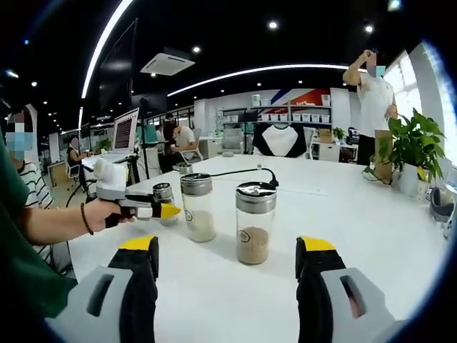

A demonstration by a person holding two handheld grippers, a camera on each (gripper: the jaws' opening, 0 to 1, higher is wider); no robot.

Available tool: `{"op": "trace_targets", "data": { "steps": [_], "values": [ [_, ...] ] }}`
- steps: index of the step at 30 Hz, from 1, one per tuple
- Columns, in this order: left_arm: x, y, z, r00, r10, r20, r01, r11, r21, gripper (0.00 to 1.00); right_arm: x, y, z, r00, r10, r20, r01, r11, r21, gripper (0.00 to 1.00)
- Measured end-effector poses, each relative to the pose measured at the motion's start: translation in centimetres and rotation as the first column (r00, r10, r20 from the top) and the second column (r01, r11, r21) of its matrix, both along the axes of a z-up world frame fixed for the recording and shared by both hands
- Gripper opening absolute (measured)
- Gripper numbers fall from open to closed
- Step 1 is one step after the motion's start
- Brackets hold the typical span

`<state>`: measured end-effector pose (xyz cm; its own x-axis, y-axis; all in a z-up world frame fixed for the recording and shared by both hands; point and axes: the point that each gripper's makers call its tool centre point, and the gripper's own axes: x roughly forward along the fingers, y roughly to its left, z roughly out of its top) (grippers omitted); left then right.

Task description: Rotate the seasoning bottle until the label or dispensing opening points toward the visible target arrow and the bottle remains upright within the marked orientation range

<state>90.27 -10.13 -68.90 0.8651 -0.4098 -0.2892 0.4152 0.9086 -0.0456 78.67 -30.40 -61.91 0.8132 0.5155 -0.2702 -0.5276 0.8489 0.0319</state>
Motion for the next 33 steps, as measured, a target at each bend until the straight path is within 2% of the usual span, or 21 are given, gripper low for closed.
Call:
{"op": "trace_targets", "data": {
  "steps": [15,22,27,33],
  "values": [
    [0.0,0.0,0.0,1.000,0.015,0.009,-0.015,1.000,0.000,0.38,0.3,0.1,0.2,1.000,-0.002,0.012,0.002,1.000,-0.011,0.85],
    [0.1,0.3,0.9,0.998,0.018,0.065,-0.020,0.999,0.030,0.44,0.3,0.0,0.0,1.000,-0.003,0.001,0.003,1.000,-0.010,0.84],
    [-0.1,0.2,0.9,0.997,0.000,0.079,-0.003,0.999,0.035,0.38,0.4,-0.1,0.0,1.000,-0.006,0.000,0.006,1.000,-0.009,0.83],
    [-0.1,0.2,0.9,0.997,-0.003,0.082,0.001,1.000,0.032,0.37,0.4,-0.1,0.1,1.000,-0.007,0.002,0.007,1.000,-0.003,0.83]
  ]
}}
